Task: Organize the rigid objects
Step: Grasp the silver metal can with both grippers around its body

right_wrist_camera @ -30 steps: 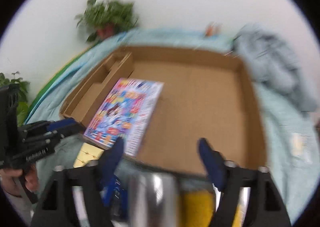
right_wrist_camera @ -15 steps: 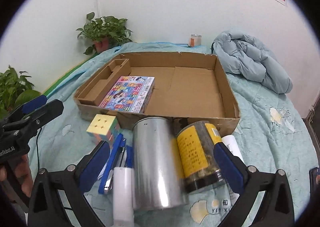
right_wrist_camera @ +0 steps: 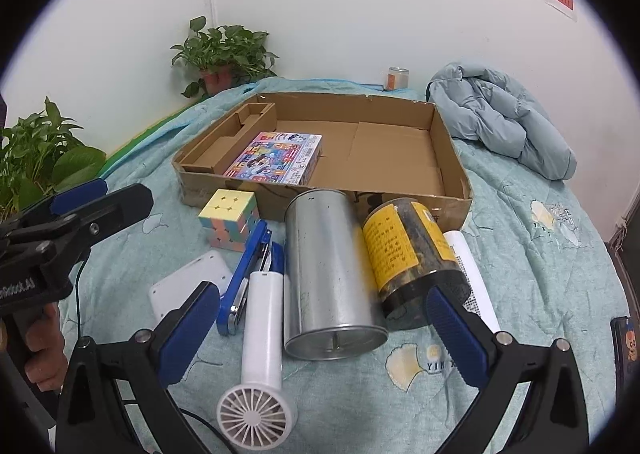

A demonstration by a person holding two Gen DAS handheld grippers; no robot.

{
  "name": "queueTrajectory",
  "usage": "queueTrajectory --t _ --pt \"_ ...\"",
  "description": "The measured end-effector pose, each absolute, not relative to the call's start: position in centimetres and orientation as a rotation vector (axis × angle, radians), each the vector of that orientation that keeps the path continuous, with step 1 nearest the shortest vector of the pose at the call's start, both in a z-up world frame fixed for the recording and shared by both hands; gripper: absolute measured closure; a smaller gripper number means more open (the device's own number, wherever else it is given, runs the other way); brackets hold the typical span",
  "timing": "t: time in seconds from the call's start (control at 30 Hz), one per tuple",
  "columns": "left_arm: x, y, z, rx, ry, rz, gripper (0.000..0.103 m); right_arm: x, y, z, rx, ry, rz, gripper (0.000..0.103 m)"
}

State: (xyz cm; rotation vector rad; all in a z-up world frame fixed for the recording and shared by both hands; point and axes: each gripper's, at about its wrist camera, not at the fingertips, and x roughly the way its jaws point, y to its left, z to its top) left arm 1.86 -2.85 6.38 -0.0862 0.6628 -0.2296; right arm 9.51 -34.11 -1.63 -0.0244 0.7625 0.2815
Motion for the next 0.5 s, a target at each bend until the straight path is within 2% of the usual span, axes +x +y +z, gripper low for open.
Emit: queueTrajectory --t 0.5 --pt "3.2 -2.3 3.8 -0.158 0.762 -0.308 0.002 9.1 -33.8 -3.4 -0.013 0.788 0.326 0.0"
